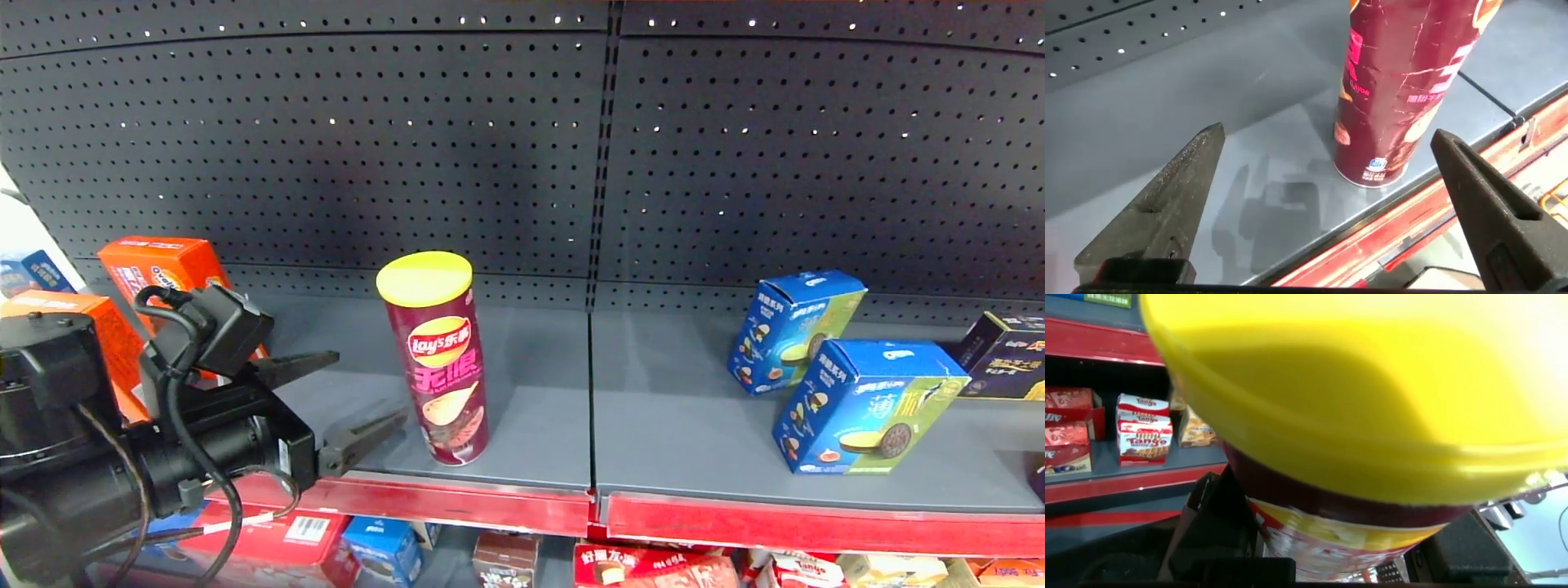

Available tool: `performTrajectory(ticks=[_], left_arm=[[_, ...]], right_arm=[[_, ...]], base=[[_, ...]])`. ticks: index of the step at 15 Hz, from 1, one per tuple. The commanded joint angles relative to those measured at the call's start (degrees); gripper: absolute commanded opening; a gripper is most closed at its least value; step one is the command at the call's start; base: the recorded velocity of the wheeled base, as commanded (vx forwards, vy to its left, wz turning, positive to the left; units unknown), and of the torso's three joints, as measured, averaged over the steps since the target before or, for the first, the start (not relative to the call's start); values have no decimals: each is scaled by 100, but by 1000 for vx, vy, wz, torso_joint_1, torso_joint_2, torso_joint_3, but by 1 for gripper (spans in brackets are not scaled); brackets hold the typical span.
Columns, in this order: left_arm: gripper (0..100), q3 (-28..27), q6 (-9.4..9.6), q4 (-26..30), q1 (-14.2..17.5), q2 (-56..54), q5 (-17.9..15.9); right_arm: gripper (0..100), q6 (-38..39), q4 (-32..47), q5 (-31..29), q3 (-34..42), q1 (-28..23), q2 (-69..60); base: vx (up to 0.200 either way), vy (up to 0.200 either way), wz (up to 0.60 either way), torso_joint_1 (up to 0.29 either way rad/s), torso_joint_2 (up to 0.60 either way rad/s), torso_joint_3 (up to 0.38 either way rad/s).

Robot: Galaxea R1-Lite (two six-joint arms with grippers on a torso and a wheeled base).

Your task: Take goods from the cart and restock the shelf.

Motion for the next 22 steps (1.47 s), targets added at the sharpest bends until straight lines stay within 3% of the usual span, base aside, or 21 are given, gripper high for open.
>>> performTrajectory(ticks=[1, 3, 4, 6, 8, 11, 13, 14, 17, 21, 22], left_arm=[[100, 46, 2, 4, 316, -247, 133], [100, 231, -16, 65, 589, -810, 212], [100, 310, -25, 162, 896, -1091, 212], [100, 328, -42, 180, 967, -1258, 221], [100, 451, -42, 206, 967, -1698, 274], [100, 908, -60, 215, 1037, -2383, 810], [100, 1013, -218, 215, 1072, -2541, 1276], [100, 952, -403, 215, 1151, -2603, 1741], [100, 776, -403, 215, 1292, -2603, 2084], [100, 706, -253, 224, 1520, -2515, 2181], [100, 626, -77, 540, 1529, -2515, 2181]], right_arm=[[0, 23, -42, 1, -40, 61, 11], [0, 119, -59, 1, -128, 69, 64], [0, 190, -59, 19, -198, 69, 161], [0, 286, -68, 106, -392, 69, 460], [0, 937, -68, 476, -963, 17, 1180], [0, 1201, -68, 1820, -1499, -370, 2050], [0, 1201, -77, 2673, -1631, -713, 2323], [0, 1201, -68, 3842, -1780, -1214, 2666], [0, 1148, -95, 5538, -1780, -2224, 3096], [0, 787, -95, 5810, -1772, -2224, 3483], [0, 647, -86, 5802, -1772, -2224, 3465]], base=[[0, 0, 0, 0, 0, 0], [0, 0, 0, 0, 0, 0], [0, 0, 0, 0, 0, 0], [0, 0, 0, 0, 0, 0], [0, 0, 0, 0, 0, 0], [0, 0, 0, 0, 0, 0], [0, 0, 0, 0, 0, 0], [0, 0, 0, 0, 0, 0], [0, 0, 0, 0, 0, 0], [0, 0, 0, 0, 0, 0], [0, 0, 0, 0, 0, 0]])
